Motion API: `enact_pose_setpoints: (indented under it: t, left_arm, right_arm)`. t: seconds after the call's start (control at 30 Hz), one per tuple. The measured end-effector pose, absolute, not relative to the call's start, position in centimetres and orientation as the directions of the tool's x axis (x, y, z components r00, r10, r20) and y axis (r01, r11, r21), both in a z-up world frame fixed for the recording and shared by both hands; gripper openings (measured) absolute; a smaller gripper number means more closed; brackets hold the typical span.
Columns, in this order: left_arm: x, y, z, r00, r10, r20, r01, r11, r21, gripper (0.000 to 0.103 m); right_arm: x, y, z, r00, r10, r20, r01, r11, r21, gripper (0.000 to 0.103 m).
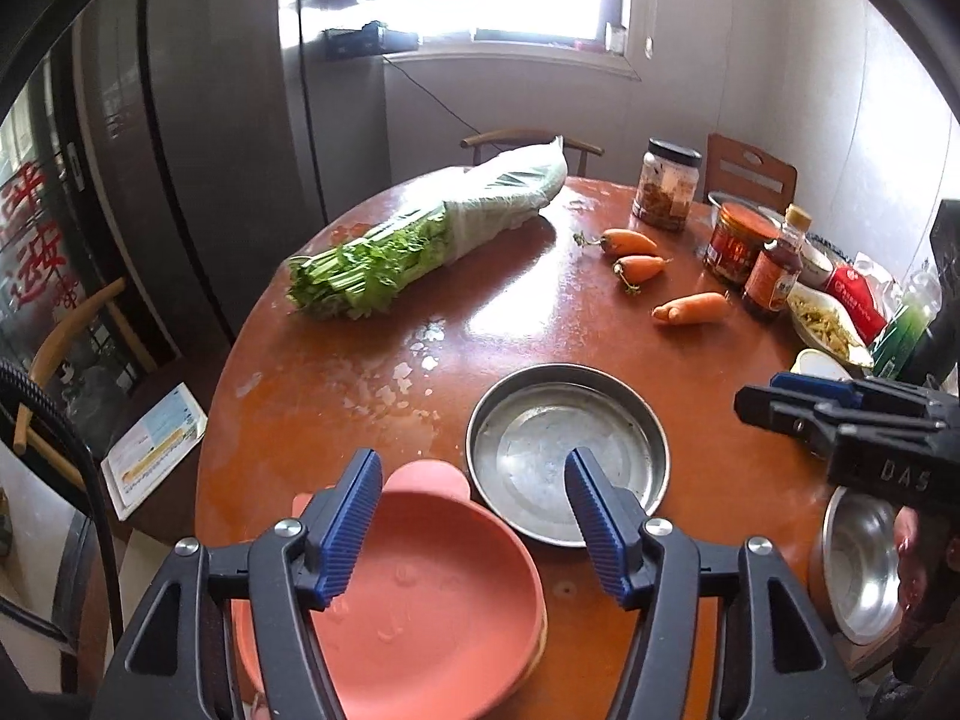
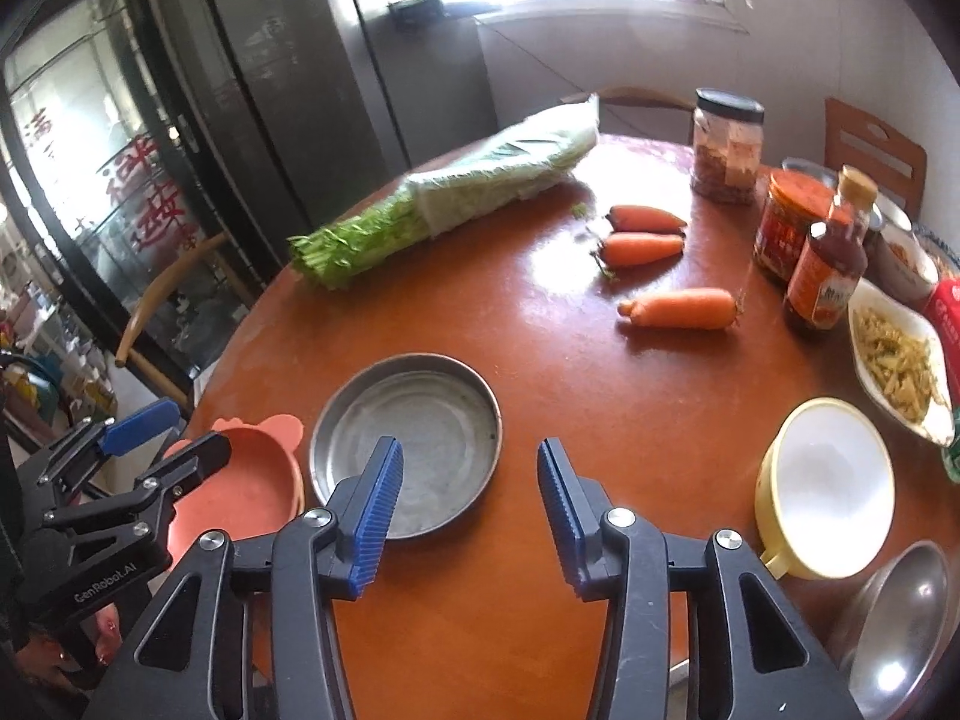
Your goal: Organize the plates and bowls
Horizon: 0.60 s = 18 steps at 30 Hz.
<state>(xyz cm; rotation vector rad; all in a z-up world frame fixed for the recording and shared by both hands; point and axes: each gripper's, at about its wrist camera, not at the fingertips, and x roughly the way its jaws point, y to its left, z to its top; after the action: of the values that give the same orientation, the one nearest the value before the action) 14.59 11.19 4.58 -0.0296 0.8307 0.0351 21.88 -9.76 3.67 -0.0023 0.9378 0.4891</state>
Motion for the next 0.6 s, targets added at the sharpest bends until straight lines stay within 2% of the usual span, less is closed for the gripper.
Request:
enact_pose_setpoints:
  t: [0.3,0.6]
  left_arm:
    - [19.0,12.3,2.5,0.610,0.010,-0.792,-0.004,1.000,0.010,0.065]
    - [21.3,12.8,0.4,0.578,-0.008,-0.816,-0.008,1.000,-0.016,0.065]
  right_arm:
    - [24.0,-8.1,-0.9,0.435,0.365,-0.823,-0.317,0.918,0.239,0.049]
    - [25.3,-7.6,-4.1,0.397,0.314,-0.863,-0.282,0.936,0.211,0.049]
